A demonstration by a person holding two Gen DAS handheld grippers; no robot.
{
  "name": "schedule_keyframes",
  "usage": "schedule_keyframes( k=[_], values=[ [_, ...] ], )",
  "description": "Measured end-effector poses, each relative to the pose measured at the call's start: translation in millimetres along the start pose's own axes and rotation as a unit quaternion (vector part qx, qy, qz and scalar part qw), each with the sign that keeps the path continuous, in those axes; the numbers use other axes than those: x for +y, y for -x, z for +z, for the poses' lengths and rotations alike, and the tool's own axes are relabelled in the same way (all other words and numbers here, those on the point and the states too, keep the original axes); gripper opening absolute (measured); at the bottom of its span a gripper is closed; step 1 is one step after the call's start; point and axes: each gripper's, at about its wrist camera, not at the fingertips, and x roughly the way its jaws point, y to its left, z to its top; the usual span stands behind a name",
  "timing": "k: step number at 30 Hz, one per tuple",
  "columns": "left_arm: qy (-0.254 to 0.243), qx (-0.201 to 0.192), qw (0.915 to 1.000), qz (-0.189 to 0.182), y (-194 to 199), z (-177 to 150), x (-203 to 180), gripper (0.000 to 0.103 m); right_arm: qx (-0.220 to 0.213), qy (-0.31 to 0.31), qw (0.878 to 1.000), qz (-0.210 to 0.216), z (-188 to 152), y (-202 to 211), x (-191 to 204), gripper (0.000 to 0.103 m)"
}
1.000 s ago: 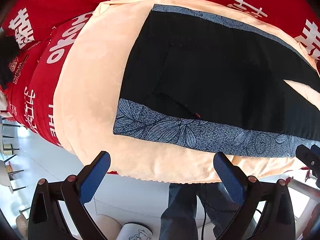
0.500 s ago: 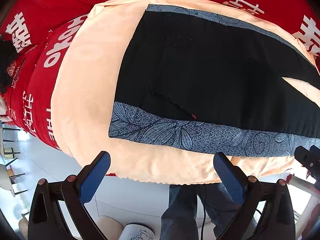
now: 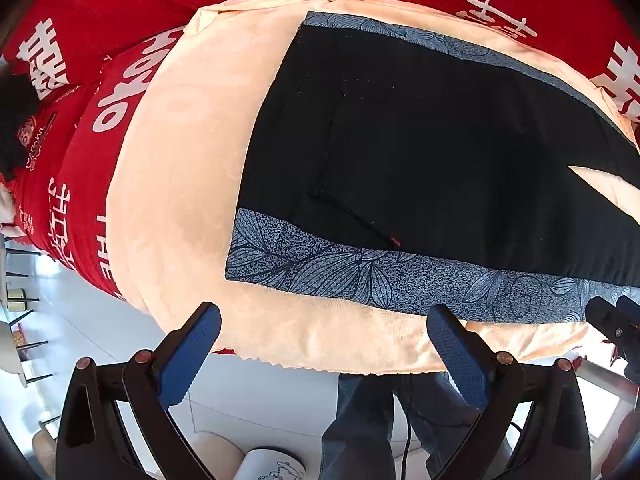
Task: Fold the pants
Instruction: 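Grasp the patterned waistband with the left gripper while the right gripper grasps it too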
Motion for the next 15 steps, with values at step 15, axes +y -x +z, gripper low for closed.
schedule_keyframes(
  k=[15],
  values=[
    [0.066,-0.008,0.993,-0.098,-33,-5,51,0.103,0.059,-0.082,0.959,0.264,-8,-43,-1,0.103]
  ],
)
